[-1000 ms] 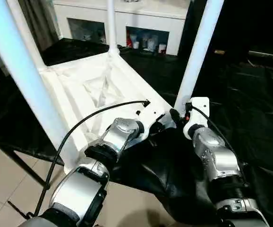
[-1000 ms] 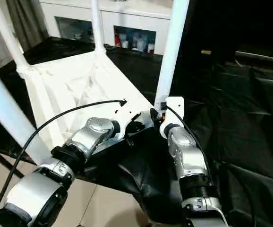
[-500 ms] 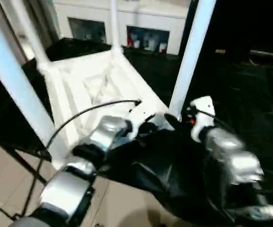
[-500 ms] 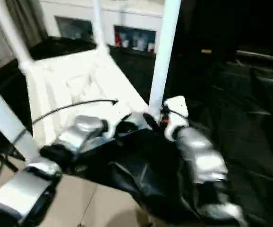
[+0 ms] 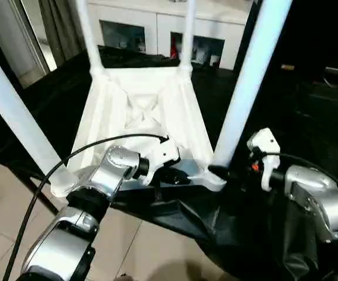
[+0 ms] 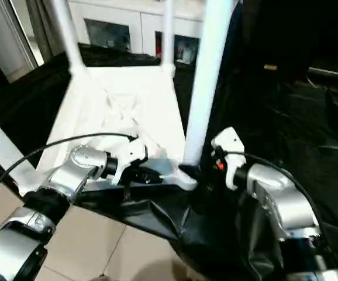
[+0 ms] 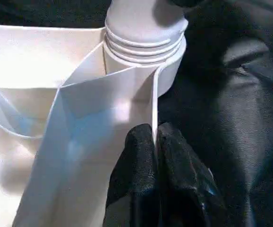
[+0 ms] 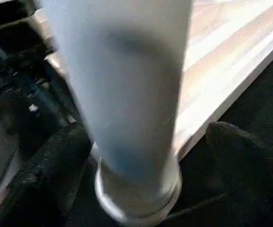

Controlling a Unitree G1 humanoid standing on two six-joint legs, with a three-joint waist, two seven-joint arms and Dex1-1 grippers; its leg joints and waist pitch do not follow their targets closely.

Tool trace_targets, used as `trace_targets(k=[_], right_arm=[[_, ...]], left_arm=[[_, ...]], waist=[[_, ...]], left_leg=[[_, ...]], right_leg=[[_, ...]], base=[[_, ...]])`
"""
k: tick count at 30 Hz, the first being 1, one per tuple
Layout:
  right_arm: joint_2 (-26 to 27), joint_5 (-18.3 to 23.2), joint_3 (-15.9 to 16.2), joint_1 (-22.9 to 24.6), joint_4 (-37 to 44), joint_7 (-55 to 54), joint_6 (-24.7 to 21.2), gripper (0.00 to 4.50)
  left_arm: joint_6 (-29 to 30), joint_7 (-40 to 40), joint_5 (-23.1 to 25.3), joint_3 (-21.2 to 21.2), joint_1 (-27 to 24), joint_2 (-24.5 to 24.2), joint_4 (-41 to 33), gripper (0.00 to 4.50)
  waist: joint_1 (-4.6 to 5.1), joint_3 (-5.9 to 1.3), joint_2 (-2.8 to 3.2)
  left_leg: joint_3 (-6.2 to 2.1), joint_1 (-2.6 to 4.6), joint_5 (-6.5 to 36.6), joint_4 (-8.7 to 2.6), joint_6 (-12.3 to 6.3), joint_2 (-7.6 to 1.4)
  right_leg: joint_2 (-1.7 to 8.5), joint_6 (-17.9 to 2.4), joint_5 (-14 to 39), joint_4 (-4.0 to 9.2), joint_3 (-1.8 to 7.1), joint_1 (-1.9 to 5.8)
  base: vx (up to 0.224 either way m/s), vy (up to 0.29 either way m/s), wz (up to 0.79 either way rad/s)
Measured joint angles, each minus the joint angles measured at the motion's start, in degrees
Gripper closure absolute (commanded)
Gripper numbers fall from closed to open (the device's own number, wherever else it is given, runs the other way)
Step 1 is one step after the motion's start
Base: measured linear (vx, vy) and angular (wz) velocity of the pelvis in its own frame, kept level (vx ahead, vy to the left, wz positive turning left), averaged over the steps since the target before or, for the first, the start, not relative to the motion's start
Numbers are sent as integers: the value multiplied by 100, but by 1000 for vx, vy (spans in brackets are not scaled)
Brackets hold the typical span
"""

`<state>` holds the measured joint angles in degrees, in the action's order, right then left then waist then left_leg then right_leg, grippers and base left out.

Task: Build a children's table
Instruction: Rotate leg to tighten

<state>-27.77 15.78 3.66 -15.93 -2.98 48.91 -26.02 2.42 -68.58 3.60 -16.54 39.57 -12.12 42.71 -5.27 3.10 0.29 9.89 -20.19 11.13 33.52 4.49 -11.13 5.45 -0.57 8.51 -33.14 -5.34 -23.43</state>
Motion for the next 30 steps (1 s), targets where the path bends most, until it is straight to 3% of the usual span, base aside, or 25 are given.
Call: trace_targets(k=[3,23,30], right_arm=[[-27,9,50,29,1,106,-16,67],[-125,8,125,28,5,285,-10,245],[-123,7,131,48,5,284,9,255]], left_arm=[[48,-3,-1,3,-67,-31,-134,450],[165,-34,-1,2,-141,-49,-307,450],[177,-40,-1,-3,-145,-52,-309,450]], waist=[[14,0,0],[10,0,-1],[8,0,0]], left_leg=[[-1,-2,0,-1,0,-2],[-1,-5,-1,4,-1,-2],[-1,-5,-1,5,-1,-2]], right_leg=[[-2,1,1,-1,-2,-2],[-1,2,2,-1,-1,-2],[-1,-3,-1,-2,-1,-2]], base=[[0,0,0],[0,0,0],[0,0,0]])
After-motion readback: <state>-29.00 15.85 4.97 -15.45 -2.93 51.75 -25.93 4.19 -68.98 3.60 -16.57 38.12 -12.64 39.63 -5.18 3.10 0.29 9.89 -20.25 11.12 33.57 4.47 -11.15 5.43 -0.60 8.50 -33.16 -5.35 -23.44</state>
